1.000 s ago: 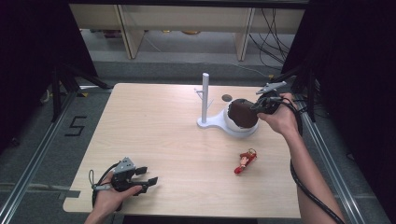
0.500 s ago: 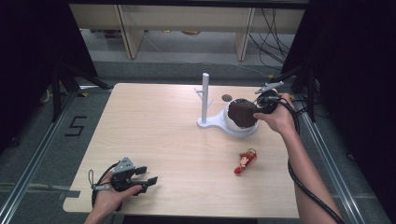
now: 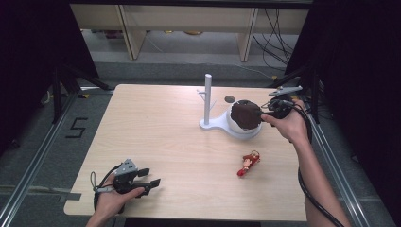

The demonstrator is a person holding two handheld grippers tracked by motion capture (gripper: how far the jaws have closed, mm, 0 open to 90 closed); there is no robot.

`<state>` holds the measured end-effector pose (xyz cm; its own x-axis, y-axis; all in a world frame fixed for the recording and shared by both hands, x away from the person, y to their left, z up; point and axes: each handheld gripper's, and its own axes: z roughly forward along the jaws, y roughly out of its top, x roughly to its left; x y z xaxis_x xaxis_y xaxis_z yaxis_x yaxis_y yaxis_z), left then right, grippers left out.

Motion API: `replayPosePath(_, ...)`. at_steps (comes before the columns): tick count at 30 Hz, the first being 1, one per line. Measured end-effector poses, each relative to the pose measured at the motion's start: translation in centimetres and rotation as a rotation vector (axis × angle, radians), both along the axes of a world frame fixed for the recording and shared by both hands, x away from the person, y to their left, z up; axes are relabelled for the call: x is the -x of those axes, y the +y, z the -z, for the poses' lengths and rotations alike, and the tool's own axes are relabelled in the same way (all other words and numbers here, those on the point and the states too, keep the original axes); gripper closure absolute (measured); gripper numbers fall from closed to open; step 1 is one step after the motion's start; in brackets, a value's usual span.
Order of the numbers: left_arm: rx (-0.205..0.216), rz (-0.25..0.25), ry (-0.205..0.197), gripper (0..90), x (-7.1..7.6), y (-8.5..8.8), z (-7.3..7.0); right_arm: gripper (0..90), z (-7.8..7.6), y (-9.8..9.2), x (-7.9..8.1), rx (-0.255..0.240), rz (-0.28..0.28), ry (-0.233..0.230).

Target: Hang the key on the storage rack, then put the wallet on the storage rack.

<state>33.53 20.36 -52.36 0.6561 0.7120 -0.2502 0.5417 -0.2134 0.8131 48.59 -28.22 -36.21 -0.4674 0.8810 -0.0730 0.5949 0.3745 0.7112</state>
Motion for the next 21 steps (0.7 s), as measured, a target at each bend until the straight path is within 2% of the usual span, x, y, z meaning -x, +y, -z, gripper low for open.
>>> replayPosePath(3,0.0,-0.001,-0.006,31.1,-0.2,-0.2,-0.2,50.6,0.7,-0.3,1.4,-0.06,0.031,0.082)
replayPosePath(4,0.005,0.005,-0.015,31.1,-0.3,-0.3,-0.1,54.6,1.3,-0.4,2.0,-0.086,0.044,0.153)
replayPosePath(5,0.01,0.003,-0.016,31.1,-0.3,-0.5,-0.2,54.6,1.3,-0.4,2.0,-0.086,0.044,0.153)
replayPosePath(6,0.002,0.003,-0.021,31.1,-0.4,-0.6,-0.4,54.8,1.8,-0.4,2.3,-0.111,0.041,0.187)
replayPosePath(8,0.012,0.012,-0.027,31.1,-0.6,-0.9,-0.4,55.9,3.3,-0.9,2.8,-0.11,0.017,0.236)
replayPosePath(9,0.012,0.012,-0.027,31.1,-0.6,-0.9,-0.4,55.9,3.3,-0.9,2.8,-0.11,0.017,0.236)
replayPosePath(10,0.012,0.006,-0.033,31.1,-0.7,-1.0,-0.5,58.0,4.3,-1.0,3.1,-0.108,0.022,0.281)
replayPosePath(13,0.022,0.019,-0.033,31.0,-0.7,-1.4,-0.4,62.2,5.1,-1.2,3.3,-0.11,0.03,0.303)
replayPosePath(14,0.017,0.023,-0.029,31.0,-0.7,-1.5,-0.5,63.6,5.4,-1.2,3.5,-0.112,0.042,0.325)
replayPosePath(16,0.015,0.033,-0.033,30.9,-0.6,-1.6,-0.5,65.7,5.7,-1.1,3.8,-0.153,0.056,0.373)
replayPosePath(17,0.015,0.037,-0.038,30.8,-0.5,-1.6,-0.5,66.3,5.9,-0.9,4.1,-0.161,0.083,0.397)
replayPosePath(18,0.017,0.034,-0.041,30.8,-0.5,-1.6,-0.5,66.3,6.0,-1.0,4.1,-0.132,0.069,0.393)
replayPosePath(19,0.015,0.029,-0.04,30.8,-0.4,-1.6,-0.6,66.4,6.1,-0.9,4.2,-0.143,0.079,0.427)
replayPosePath(20,0.013,0.029,-0.044,30.7,-0.4,-1.5,-0.7,66.3,6.2,-0.9,4.2,-0.141,0.072,0.43)
replayPosePath(21,0.018,0.022,-0.048,30.7,-0.4,-1.5,-0.6,66.3,6.5,-1.0,4.2,-0.12,0.054,0.408)
